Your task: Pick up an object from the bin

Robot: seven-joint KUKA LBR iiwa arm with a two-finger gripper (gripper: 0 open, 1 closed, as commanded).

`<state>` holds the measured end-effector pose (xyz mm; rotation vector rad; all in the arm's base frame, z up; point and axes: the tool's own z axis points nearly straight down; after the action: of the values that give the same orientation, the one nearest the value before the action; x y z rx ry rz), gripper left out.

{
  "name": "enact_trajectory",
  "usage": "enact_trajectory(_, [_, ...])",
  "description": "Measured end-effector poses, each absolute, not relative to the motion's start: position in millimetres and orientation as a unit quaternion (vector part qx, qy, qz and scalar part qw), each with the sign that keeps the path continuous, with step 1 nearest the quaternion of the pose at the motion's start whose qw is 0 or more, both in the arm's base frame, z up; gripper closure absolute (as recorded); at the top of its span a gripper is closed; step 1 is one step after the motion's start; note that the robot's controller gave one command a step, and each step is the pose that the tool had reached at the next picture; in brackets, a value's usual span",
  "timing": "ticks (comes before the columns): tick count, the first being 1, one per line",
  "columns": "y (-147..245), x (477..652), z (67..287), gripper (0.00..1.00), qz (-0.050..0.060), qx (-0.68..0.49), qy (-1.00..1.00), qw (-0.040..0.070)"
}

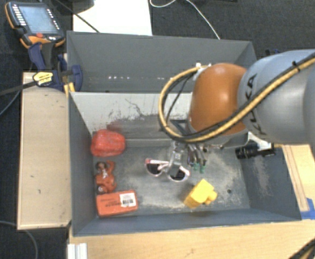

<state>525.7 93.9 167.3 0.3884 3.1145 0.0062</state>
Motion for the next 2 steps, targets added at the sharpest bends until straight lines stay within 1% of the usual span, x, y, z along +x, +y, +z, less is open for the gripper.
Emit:
enact_trajectory(1, [105, 548.7, 92, 1.00, 0.004, 0.126, 0.992, 0.007])
enact_trajectory(2, [107, 540.3, 66, 1.00, 0.004, 0.151, 0.988, 0.007])
